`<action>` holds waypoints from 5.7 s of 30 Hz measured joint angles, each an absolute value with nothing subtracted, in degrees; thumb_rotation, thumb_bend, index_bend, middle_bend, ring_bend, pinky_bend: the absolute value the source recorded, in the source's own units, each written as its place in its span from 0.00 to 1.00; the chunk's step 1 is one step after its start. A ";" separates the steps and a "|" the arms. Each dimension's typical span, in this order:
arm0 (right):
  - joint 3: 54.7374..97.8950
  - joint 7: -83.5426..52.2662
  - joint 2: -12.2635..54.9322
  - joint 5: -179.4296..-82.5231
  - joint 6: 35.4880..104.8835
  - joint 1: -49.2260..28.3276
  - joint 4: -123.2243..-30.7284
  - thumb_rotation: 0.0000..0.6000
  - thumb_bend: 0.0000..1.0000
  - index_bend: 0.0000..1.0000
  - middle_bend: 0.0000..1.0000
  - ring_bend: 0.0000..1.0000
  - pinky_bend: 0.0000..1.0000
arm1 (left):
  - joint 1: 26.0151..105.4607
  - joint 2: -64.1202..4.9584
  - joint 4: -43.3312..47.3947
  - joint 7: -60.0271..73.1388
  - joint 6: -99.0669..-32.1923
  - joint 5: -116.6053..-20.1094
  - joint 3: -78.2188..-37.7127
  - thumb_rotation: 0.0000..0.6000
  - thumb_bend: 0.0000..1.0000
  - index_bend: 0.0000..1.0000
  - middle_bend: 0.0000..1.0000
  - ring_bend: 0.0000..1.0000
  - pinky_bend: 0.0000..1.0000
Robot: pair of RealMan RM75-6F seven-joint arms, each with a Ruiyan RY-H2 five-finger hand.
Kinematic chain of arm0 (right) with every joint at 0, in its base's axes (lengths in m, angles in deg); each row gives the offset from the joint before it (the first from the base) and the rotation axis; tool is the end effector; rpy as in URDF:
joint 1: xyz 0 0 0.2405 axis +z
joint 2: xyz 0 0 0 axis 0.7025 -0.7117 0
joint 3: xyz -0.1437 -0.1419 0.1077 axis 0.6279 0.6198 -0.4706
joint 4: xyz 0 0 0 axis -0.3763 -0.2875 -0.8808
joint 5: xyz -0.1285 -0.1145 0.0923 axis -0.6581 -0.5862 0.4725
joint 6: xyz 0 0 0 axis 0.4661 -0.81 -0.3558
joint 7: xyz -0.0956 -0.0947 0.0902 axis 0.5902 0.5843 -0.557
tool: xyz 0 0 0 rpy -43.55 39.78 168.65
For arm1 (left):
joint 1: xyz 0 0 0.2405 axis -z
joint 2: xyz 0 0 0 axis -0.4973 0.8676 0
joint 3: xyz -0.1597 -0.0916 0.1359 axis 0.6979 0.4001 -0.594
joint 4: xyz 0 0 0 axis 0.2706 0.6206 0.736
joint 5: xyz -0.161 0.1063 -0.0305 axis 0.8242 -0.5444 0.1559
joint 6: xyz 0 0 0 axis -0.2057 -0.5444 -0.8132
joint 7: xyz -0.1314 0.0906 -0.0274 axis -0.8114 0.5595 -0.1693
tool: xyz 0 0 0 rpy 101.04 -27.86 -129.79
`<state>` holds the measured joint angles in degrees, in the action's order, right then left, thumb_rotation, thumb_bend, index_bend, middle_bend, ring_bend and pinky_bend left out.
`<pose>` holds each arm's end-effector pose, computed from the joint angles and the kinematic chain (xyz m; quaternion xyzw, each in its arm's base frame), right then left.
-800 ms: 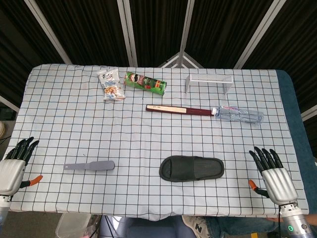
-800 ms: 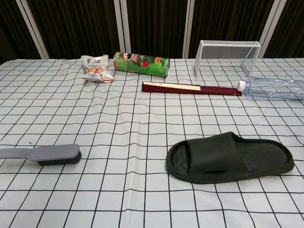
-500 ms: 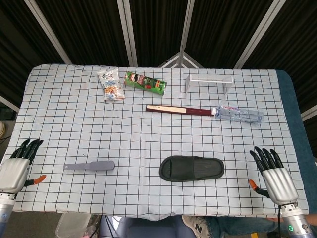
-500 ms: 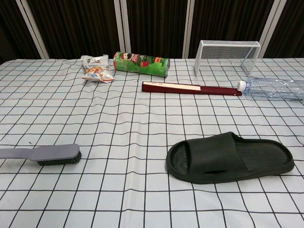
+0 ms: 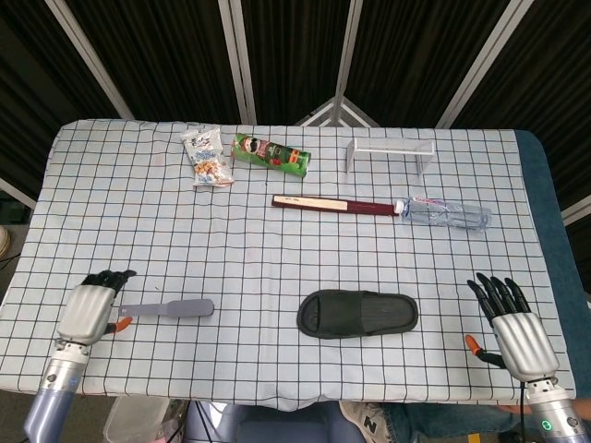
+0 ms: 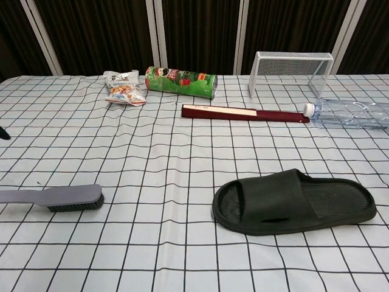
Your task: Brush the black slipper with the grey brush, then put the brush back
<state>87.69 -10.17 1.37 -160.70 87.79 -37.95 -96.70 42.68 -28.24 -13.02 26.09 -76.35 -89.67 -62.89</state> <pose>-0.2636 -0.1878 0.1358 0.6691 -0.3698 0.3616 0.5337 -0.2441 0.2283 0.0528 -0.6752 -0.3637 -0.3356 0.5470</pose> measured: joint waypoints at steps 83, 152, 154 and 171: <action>87.87 -10.52 0.07 -160.77 86.95 -37.84 -98.29 0.88 0.38 0.00 0.00 0.00 0.00 | 55.04 -34.86 -6.46 15.73 -68.88 -89.64 -58.78 1.00 0.87 0.59 0.65 0.56 0.53; 95.19 -1.22 18.50 -167.59 63.23 -23.67 -97.92 0.96 0.68 0.00 0.01 0.00 0.00 | 92.92 -51.85 13.80 -21.95 -42.05 -94.49 -55.72 1.00 0.87 0.57 0.64 0.56 0.53; 95.37 -1.19 18.64 -167.59 63.16 -23.55 -97.92 0.95 0.68 0.00 0.01 0.00 0.00 | 93.67 -52.82 14.76 -22.75 -41.97 -94.53 -55.56 1.00 0.87 0.57 0.64 0.56 0.53; 96.33 -0.76 19.37 -167.76 63.57 -22.93 -97.96 0.96 0.68 0.00 0.01 0.00 0.00 | 97.22 -55.39 18.32 -29.07 -39.45 -94.77 -56.71 1.00 0.87 0.57 0.65 0.56 0.53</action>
